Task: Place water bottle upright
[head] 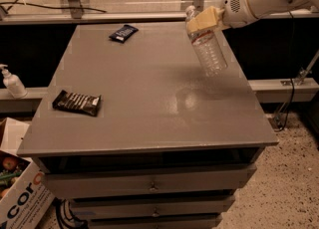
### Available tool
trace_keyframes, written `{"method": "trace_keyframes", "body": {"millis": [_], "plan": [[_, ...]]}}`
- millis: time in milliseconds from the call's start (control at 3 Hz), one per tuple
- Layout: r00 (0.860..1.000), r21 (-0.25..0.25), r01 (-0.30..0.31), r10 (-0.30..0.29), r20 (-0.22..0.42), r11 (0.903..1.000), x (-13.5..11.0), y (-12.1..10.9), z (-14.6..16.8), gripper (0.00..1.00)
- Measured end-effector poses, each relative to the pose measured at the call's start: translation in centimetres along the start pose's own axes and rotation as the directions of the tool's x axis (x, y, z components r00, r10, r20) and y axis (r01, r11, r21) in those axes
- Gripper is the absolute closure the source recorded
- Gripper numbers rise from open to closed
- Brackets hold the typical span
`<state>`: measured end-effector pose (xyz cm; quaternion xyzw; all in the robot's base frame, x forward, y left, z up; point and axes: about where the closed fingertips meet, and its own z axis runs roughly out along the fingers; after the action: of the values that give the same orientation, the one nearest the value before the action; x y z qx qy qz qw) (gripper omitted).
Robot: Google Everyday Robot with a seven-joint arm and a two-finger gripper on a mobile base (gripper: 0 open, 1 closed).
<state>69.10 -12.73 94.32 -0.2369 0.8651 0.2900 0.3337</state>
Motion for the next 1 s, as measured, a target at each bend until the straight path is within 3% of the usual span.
{"method": "trace_keyframes", "body": {"millis": [333, 667, 1000], "plan": [[0.99, -0.171, -0.036, 0.058, 0.127, 0.9847, -1.0, 0.2, -0.8, 1.0], [0.964, -0.33, -0.019, 0.105, 0.246, 0.9439, -2.3, 1.0, -1.6, 1.0], [0.92, -0.449, 0.036, 0.146, 0.364, 0.8929, -3.3, 1.8, -3.0, 1.0]]}}
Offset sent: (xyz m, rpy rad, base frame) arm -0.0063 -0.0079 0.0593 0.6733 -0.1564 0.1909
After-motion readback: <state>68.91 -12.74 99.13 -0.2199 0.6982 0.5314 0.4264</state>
